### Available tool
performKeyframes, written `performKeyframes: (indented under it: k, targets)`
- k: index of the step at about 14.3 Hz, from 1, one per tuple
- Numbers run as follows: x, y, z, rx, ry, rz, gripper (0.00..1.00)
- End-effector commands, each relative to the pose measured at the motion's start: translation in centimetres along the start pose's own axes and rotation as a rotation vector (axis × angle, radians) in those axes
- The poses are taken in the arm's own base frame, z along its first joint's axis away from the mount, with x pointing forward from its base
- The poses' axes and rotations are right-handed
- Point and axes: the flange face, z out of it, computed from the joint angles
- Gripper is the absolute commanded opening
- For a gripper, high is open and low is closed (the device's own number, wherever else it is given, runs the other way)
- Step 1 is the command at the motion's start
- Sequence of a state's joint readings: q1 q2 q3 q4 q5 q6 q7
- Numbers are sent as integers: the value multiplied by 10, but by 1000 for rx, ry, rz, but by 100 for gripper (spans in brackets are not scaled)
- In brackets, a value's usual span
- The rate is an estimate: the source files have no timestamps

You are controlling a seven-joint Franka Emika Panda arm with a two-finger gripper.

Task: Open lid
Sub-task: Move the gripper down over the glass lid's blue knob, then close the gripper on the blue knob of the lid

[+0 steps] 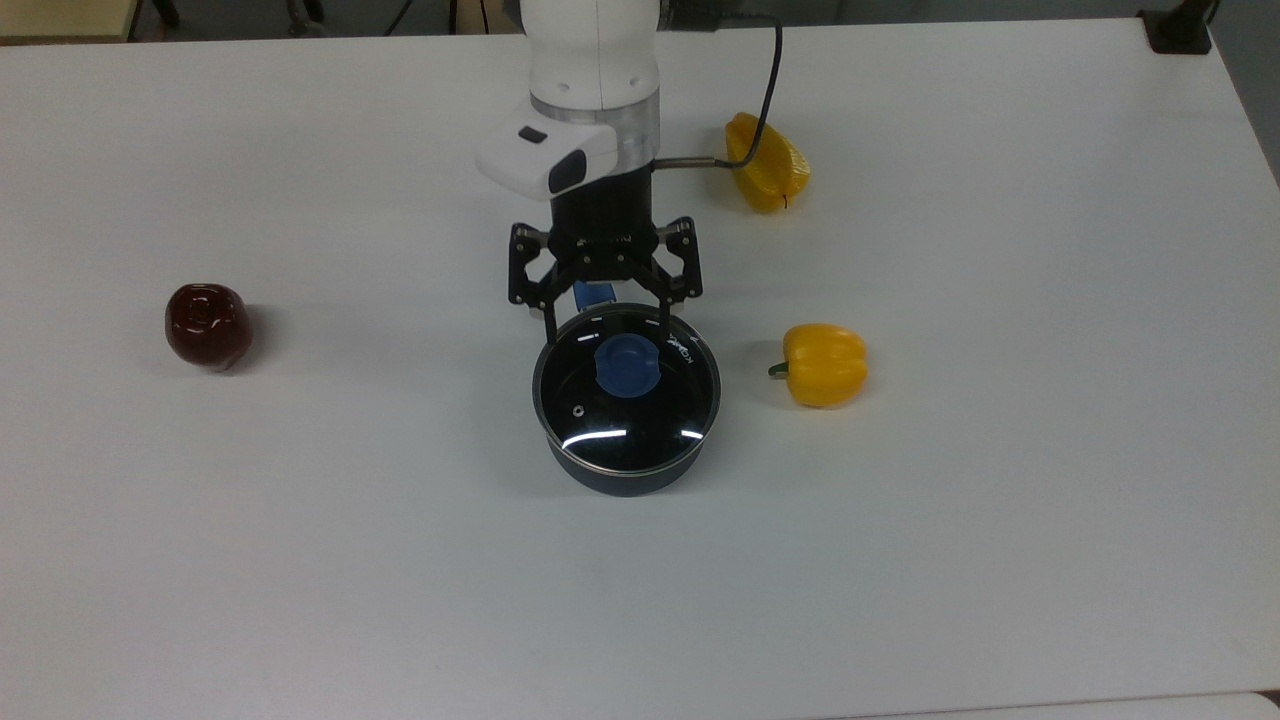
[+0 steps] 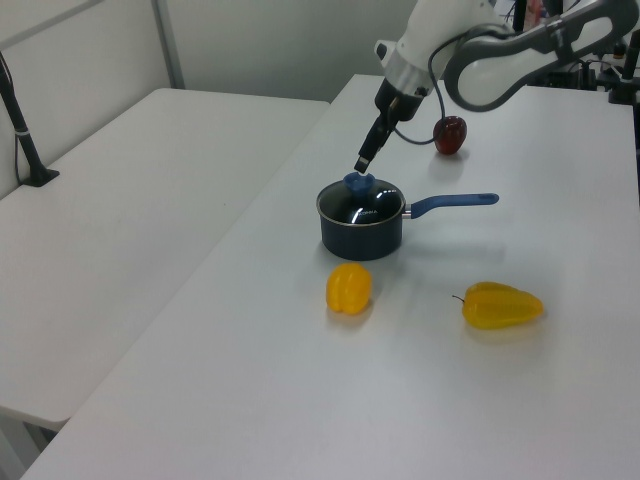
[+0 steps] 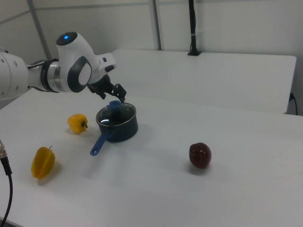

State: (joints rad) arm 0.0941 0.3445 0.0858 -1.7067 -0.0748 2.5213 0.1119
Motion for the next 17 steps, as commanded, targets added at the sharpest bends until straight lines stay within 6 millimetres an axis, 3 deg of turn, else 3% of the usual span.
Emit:
performKeyframes:
  k: [1, 7, 12, 17]
  targets:
    - [-5, -9, 16, 10, 37, -12, 100]
    - [-12, -13, 25, 2, 17, -33, 100]
    - [-12, -15, 24, 2, 19, -36, 79]
    - [-13, -23, 25, 7, 17, -40, 77]
